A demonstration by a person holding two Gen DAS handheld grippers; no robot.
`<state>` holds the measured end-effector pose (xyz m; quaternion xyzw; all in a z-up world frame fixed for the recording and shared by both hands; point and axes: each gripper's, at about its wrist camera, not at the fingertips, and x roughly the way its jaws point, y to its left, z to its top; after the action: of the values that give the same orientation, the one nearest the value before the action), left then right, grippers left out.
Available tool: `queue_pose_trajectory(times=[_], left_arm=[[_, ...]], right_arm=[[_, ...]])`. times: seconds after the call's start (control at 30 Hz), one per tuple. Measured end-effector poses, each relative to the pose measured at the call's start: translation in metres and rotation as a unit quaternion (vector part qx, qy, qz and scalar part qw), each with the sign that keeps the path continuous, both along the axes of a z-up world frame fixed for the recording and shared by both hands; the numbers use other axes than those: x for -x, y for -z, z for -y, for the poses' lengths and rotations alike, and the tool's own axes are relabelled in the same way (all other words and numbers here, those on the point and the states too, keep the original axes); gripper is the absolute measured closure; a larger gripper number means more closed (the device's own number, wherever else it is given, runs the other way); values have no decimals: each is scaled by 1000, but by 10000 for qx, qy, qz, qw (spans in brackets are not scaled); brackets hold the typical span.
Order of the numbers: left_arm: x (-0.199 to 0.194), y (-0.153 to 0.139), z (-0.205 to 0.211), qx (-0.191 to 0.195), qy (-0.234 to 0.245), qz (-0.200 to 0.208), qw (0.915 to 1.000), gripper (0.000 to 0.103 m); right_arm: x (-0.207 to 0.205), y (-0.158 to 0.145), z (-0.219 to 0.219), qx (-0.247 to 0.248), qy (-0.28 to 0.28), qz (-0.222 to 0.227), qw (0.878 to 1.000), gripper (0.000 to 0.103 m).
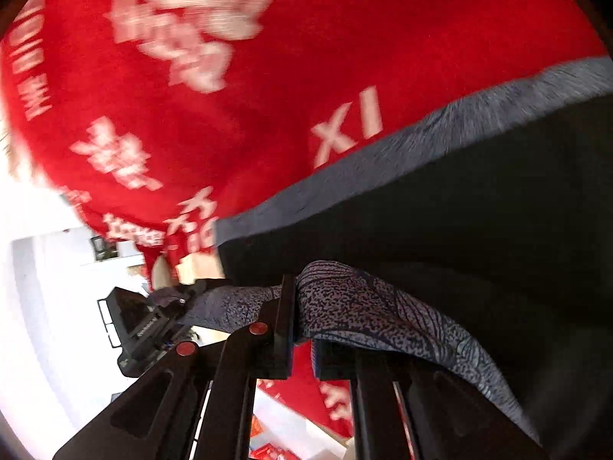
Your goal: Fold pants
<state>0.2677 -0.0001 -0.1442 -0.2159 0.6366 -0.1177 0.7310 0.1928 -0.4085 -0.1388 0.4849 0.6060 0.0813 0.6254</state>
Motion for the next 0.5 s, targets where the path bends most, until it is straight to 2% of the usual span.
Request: queue_pose_trajectory(times=[0.07, 0.13, 0.27, 0.37, 0.4, 0.43, 0.47, 0.5], left_arm=[[-18, 28, 6, -166, 21, -231, 9996, 78], [-26, 42, 6, -124, -57, -310, 9994, 78], [-26, 38, 0, 118, -7, -335, 9994, 72], [-16, 16, -1, -84, 133, -350, 9993, 54], [-12, 8, -1, -139, 166, -308, 9993, 51], [-7, -3, -1, -308, 200, -242, 9990, 44], [-3, -9, -2, -445, 205, -179, 9986, 29], [1, -18, -4, -580, 183, -73, 9981, 26]], right_arm=[[-18, 28, 4, -23, -93, -250, 9996, 96], [-30, 52, 4, -25, -210, -400, 9990, 96], [-42, 67, 9, -279, -331, -389, 9983, 97], [-43, 64, 9, -396, -430, -394, 9975, 93], [-44, 60, 8, -373, -489, -387, 9974, 85], [-45, 54, 6, -352, -524, -350, 9974, 66], [-46, 48, 5, -317, -512, -286, 9978, 54], [-47, 35, 4, -305, -439, -131, 9985, 34]])
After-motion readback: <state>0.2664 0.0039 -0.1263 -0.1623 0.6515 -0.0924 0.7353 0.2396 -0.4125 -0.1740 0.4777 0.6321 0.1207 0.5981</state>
